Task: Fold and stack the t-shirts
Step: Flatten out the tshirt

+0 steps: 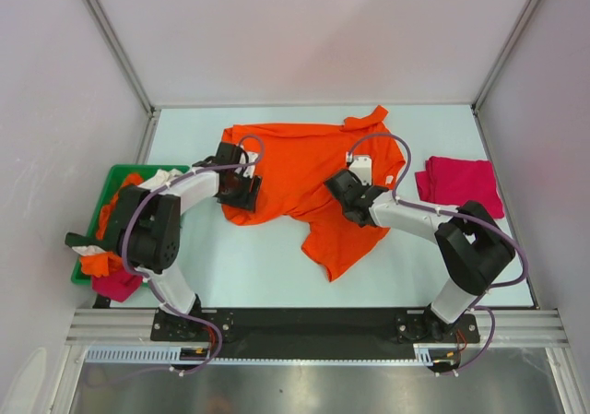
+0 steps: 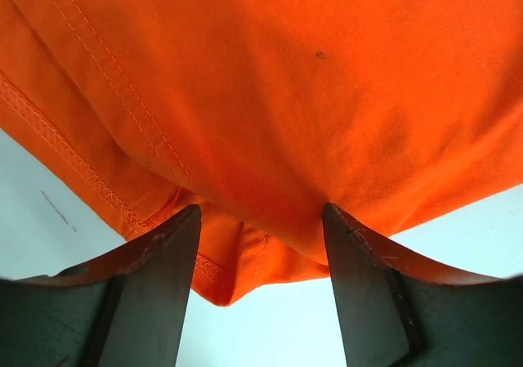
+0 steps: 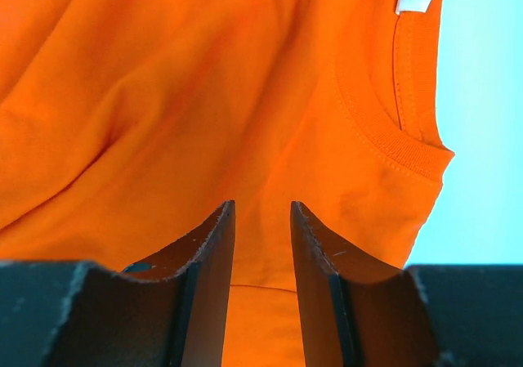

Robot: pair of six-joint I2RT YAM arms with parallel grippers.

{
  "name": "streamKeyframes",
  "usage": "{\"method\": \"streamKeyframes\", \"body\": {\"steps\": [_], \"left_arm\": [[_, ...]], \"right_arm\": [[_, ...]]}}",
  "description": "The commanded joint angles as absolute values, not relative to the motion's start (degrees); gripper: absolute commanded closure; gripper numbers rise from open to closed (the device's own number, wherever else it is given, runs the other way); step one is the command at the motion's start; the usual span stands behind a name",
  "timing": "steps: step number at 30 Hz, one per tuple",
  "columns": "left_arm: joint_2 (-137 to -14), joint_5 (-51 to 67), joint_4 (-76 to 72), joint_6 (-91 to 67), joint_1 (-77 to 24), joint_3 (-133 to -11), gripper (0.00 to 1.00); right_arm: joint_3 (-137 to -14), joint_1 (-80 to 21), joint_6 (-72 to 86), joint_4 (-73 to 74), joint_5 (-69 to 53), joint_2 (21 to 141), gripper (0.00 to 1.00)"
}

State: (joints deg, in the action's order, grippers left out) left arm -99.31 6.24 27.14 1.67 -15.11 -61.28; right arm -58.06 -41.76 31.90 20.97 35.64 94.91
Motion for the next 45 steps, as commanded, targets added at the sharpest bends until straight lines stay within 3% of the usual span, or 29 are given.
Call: {"method": "streamKeyframes", "body": {"steps": [1, 19, 31, 45], "left_arm": [[-100.0, 5.2, 26.7, 1.1, -15.2, -63.1, 0.34], [-93.2, 4.0, 23.0, 0.6, -12.7, -59.9, 0.39], [-100.8, 4.0, 26.6, 0.4, -10.6, -63.2, 0.48], [-98.6, 10.1, 26.5, 0.7, -12.9, -63.1, 0.47]], "right_arm": [[-57.6, -41.7, 33.8, 19.5, 38.0, 93.3, 0.62], [-58.1, -43.1, 34.3, 19.9, 38.2, 93.2, 0.64], [-58.2, -43.9, 35.4, 20.1, 38.3, 94.0, 0.66], [-58.4, -45.2, 36.1, 20.7, 38.4, 94.8, 0.66]]}}
